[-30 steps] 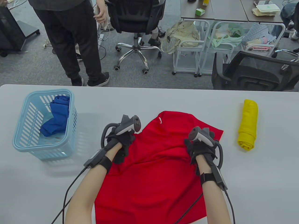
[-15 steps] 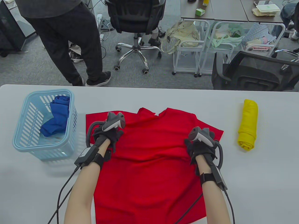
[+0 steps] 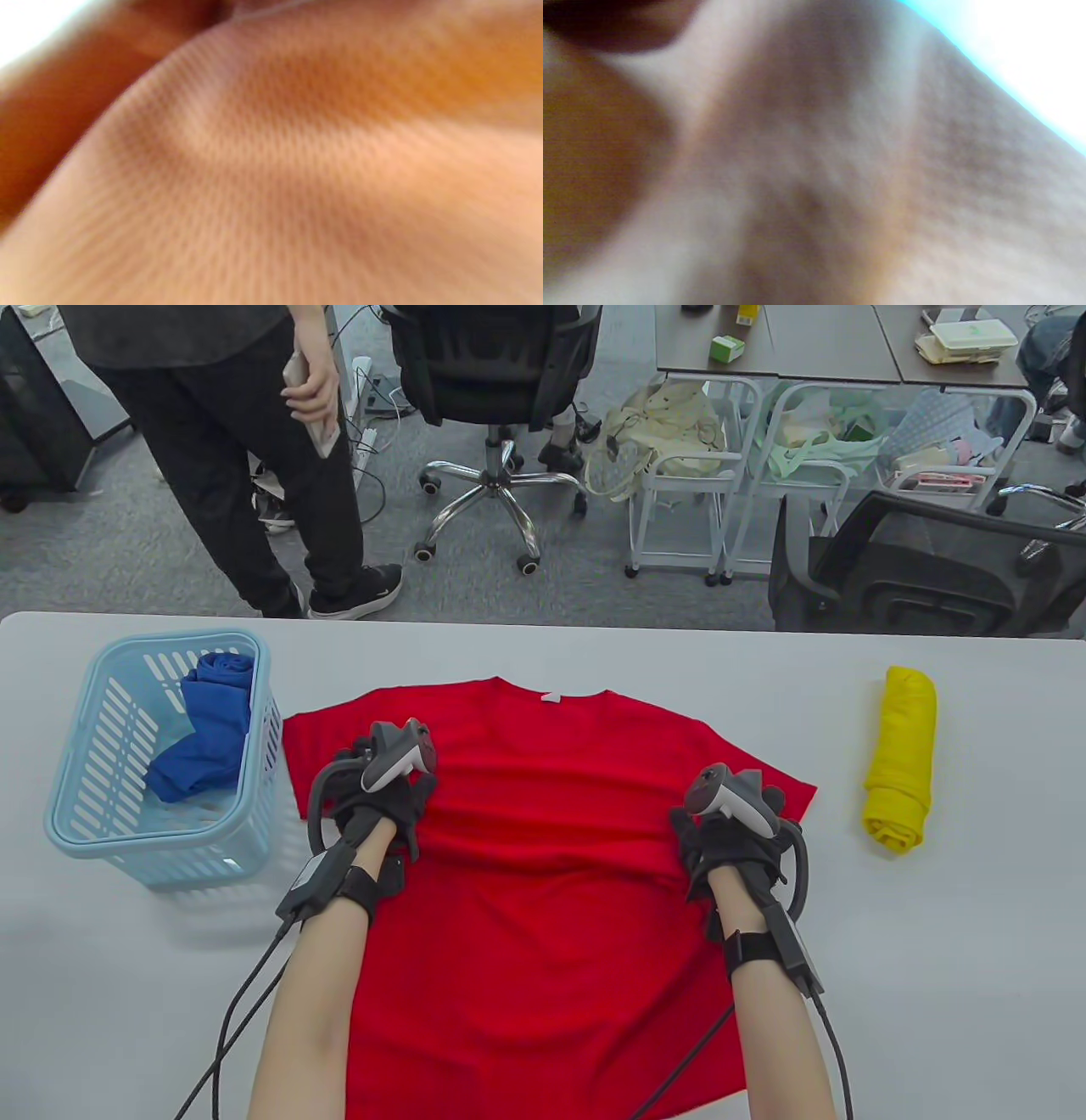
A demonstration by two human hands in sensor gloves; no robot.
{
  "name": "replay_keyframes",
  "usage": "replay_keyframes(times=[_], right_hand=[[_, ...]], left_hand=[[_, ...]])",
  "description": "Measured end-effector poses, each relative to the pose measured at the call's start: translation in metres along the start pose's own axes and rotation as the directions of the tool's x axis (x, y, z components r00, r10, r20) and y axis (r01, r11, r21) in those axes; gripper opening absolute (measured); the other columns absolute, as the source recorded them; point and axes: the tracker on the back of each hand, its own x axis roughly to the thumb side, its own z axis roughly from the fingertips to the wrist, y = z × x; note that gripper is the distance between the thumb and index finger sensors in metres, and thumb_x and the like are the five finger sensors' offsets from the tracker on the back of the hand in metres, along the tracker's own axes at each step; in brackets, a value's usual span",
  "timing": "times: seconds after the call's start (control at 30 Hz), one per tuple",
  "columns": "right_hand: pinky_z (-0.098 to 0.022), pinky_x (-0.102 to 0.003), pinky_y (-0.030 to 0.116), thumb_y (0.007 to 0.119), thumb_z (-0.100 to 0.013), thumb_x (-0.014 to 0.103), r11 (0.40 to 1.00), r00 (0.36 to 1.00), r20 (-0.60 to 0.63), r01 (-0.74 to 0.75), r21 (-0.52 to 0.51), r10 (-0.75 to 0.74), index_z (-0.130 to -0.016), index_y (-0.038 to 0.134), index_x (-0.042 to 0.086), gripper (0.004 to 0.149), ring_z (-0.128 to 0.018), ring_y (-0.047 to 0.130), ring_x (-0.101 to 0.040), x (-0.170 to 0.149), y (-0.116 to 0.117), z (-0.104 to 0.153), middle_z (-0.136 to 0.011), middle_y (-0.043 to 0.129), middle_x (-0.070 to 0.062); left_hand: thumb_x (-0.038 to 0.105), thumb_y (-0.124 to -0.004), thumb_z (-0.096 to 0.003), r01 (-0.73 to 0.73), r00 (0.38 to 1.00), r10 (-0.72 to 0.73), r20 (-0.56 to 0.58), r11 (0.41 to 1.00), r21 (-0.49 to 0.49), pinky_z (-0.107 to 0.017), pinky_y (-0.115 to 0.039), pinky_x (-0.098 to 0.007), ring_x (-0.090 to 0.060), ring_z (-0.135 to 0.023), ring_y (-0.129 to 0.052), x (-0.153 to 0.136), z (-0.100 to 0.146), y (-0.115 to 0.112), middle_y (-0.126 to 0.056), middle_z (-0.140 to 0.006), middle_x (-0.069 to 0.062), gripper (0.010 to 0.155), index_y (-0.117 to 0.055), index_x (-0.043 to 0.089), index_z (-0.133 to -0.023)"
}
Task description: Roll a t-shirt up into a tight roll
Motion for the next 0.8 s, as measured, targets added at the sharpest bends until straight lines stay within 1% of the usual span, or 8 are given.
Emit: replay_keyframes(times=[0.13, 0.27, 0.37, 0.5, 0.6, 0.63, 0.73, 0.8], right_hand=[[-0.057, -0.075, 0.000, 0.016, -0.052, 0.061, 1.000, 0.999, -0.023, -0.029, 0.008, 0.029, -0.093, -0.032, 0.017, 0.077, -0.085, -0.030, -0.054, 0.001, -0.004, 0.000, -0.093, -0.038, -0.020], [-0.063, -0.073, 0.005, 0.018, -0.052, 0.062, 0.998, 0.996, -0.056, -0.065, -0.010, 0.065, -0.096, -0.028, 0.020, 0.077, -0.091, -0.024, -0.054, 0.002, -0.010, 0.000, -0.098, -0.033, -0.019], [-0.071, -0.070, 0.023, 0.028, -0.054, 0.063, 0.987, 0.980, -0.129, -0.159, -0.038, 0.153, -0.105, -0.016, 0.024, 0.078, -0.103, -0.005, -0.054, 0.004, -0.028, 0.003, -0.110, -0.017, -0.019], [-0.072, -0.069, 0.024, 0.037, -0.057, 0.062, 0.992, 0.986, -0.116, -0.124, -0.029, 0.120, -0.108, -0.010, 0.026, 0.078, -0.106, -0.001, -0.053, 0.001, -0.040, -0.001, -0.113, -0.014, -0.016], [-0.071, -0.069, 0.021, 0.042, -0.059, 0.058, 0.998, 0.996, -0.074, -0.047, -0.052, 0.043, -0.109, -0.007, 0.026, 0.076, -0.103, -0.004, -0.054, 0.001, -0.039, 0.002, -0.111, -0.015, -0.017], [-0.071, -0.069, 0.021, 0.043, -0.060, 0.057, 0.996, 0.996, -0.059, -0.065, -0.066, 0.061, -0.110, -0.005, 0.025, 0.077, -0.102, -0.005, -0.054, 0.004, -0.038, 0.006, -0.110, -0.014, -0.019], [-0.072, -0.069, 0.028, 0.049, -0.060, 0.056, 0.961, 0.979, 0.019, -0.195, -0.197, 0.202, -0.115, 0.009, 0.023, 0.075, -0.108, 0.009, -0.052, 0.022, -0.033, 0.032, -0.116, -0.003, -0.020], [-0.073, -0.065, 0.042, 0.056, -0.060, 0.054, 0.916, 0.948, 0.059, -0.283, -0.283, 0.311, -0.117, 0.027, 0.024, 0.070, -0.110, 0.027, -0.054, 0.035, -0.026, 0.052, -0.120, 0.013, -0.018]], left_hand=[[0.064, -0.027, -0.0434, 0.010, 0.996, -0.018, 0.086, 0.996, 0.090, -0.082, -0.044, -0.060, -0.040, -0.114, -0.025, -0.011, 0.030, -0.004, -0.010, -0.121, -0.011, 0.077, -0.003, 0.031, -0.109], [0.064, -0.034, -0.0461, -0.011, 0.977, -0.023, 0.210, 0.987, 0.160, -0.081, -0.051, -0.058, -0.036, -0.114, -0.045, -0.016, 0.069, -0.016, -0.024, -0.124, -0.010, 0.075, -0.019, 0.032, -0.113], [0.064, -0.036, -0.0462, 0.034, 0.965, -0.083, 0.249, 0.980, 0.194, -0.080, -0.051, -0.058, -0.039, -0.114, -0.042, -0.020, 0.099, -0.036, -0.022, -0.124, -0.011, 0.076, -0.019, 0.032, -0.113], [0.067, -0.037, -0.0440, 0.151, 0.924, -0.228, 0.308, 0.955, 0.255, -0.081, -0.047, -0.060, -0.040, -0.115, -0.035, -0.025, 0.133, -0.074, -0.017, -0.125, -0.011, 0.081, -0.013, 0.032, -0.113], [0.069, -0.035, -0.0425, 0.273, 0.902, -0.313, 0.298, 0.947, 0.168, -0.082, -0.042, -0.061, -0.042, -0.114, -0.024, -0.026, 0.128, -0.096, -0.006, -0.122, -0.012, 0.083, -0.003, 0.031, -0.109], [0.069, -0.028, -0.0397, 0.312, 0.893, -0.346, 0.287, 0.937, 0.158, -0.082, -0.041, -0.060, -0.042, -0.113, -0.021, -0.026, 0.125, -0.096, -0.002, -0.120, -0.012, 0.083, 0.001, 0.031, -0.108], [0.070, -0.030, -0.0385, 0.220, 0.916, -0.243, 0.320, 0.969, 0.108, -0.083, -0.036, -0.062, -0.041, -0.113, -0.014, -0.029, 0.113, -0.091, 0.001, -0.120, -0.008, 0.084, 0.003, 0.034, -0.106], [0.071, -0.031, -0.0379, 0.232, 0.913, -0.256, 0.317, 0.966, 0.113, -0.083, -0.035, -0.062, -0.039, -0.114, -0.014, -0.031, 0.109, -0.088, 0.002, -0.120, -0.006, 0.084, 0.003, 0.036, -0.106]])
